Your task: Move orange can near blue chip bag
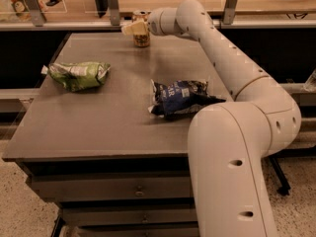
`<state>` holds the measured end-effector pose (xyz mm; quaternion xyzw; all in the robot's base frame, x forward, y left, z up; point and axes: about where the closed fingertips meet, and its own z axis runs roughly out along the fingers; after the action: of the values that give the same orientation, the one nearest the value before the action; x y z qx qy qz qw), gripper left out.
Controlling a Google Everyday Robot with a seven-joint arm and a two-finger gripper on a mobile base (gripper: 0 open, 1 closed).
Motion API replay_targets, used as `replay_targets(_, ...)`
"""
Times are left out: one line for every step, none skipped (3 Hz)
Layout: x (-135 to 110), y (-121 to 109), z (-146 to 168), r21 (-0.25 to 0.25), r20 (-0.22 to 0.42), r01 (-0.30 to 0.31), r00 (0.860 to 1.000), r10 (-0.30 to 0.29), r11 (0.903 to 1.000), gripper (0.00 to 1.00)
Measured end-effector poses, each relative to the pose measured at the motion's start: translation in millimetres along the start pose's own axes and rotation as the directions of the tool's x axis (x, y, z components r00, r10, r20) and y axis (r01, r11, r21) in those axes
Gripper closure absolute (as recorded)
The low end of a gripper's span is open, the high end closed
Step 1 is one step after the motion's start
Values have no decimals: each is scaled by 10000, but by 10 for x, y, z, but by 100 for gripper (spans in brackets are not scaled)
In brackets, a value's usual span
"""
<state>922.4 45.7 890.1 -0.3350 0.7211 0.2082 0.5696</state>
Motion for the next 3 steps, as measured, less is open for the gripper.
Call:
replay_targets(-71, -19, 46, -86, 96, 274, 9996, -273, 9996, 41)
replay_targets(-129, -42, 23, -256, 104, 538, 9985, -535, 9982, 64)
replay_targets(-210, -16, -96, -775, 236, 828, 9964, -812, 9935, 87)
